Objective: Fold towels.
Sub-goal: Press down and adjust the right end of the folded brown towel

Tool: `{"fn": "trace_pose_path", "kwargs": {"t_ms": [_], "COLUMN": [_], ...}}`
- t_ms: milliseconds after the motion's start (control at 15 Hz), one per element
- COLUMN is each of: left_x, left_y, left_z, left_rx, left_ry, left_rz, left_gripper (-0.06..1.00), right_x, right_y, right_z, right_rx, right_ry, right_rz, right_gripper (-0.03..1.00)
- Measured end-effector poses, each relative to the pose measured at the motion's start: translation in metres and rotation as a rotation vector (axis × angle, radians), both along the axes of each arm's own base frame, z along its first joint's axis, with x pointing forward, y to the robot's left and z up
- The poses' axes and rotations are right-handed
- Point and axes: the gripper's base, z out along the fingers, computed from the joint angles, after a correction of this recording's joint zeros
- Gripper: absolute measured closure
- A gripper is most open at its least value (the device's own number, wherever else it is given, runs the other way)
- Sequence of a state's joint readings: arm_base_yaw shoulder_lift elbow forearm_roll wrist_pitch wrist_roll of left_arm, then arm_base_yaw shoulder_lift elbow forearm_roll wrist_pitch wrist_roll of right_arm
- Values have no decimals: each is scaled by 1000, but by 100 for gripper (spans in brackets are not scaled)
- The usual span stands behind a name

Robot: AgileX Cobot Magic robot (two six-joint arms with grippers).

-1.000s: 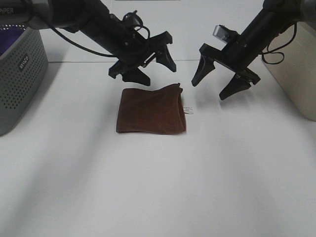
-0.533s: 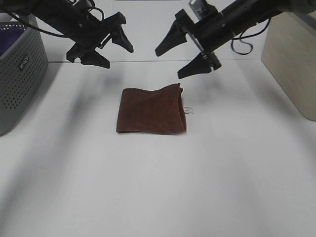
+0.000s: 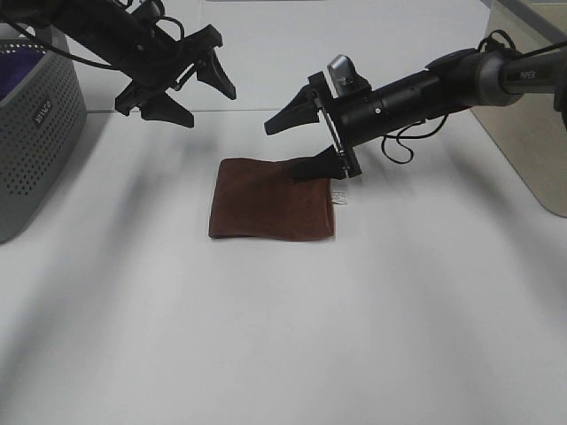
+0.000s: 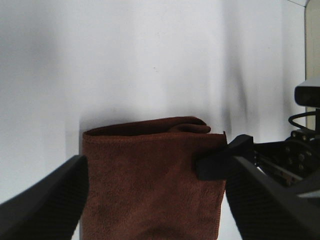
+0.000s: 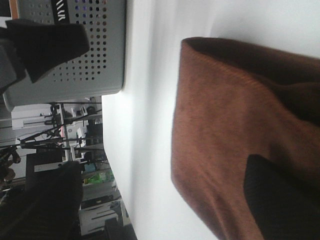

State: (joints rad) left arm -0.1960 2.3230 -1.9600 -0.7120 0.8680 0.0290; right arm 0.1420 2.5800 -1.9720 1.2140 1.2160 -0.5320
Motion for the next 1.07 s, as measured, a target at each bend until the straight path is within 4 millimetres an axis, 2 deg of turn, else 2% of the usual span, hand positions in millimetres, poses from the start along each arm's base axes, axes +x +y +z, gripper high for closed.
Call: {"fn": "trace_pose_path", "kwargs": {"t_ms": [200, 400, 533, 667, 867, 1000, 1067], "left_x": [-2, -3, -5, -8, -17, -31, -44], "left_y": [0, 0, -1, 0, 2, 5, 11], "left_z": [-1, -1, 0, 11, 39, 66, 89], "left_rx": [0, 4, 8, 24, 30, 69, 129], "left_ry": [19, 27, 31, 5, -20, -29, -52], "left_rz": [-16, -24, -40, -69, -107, -163, -203], "left_gripper": [22, 22, 22, 22, 22, 22, 22], "right_x": [7, 7, 6, 2, -8, -21, -35], "right_y": [-26, -31, -34, -42, -54, -56, -53], "right_z": [-9, -11, -4, 27, 94, 141, 175], "right_rx": [-39, -62, -102, -235, -454, -568, -623], "right_ry": [2, -1, -26, -58, -117, -189, -254], "right_rz": [-44, -43, -20, 7, -28, -62, -81], "right_gripper": [14, 14, 14, 14, 14, 14, 14]}}
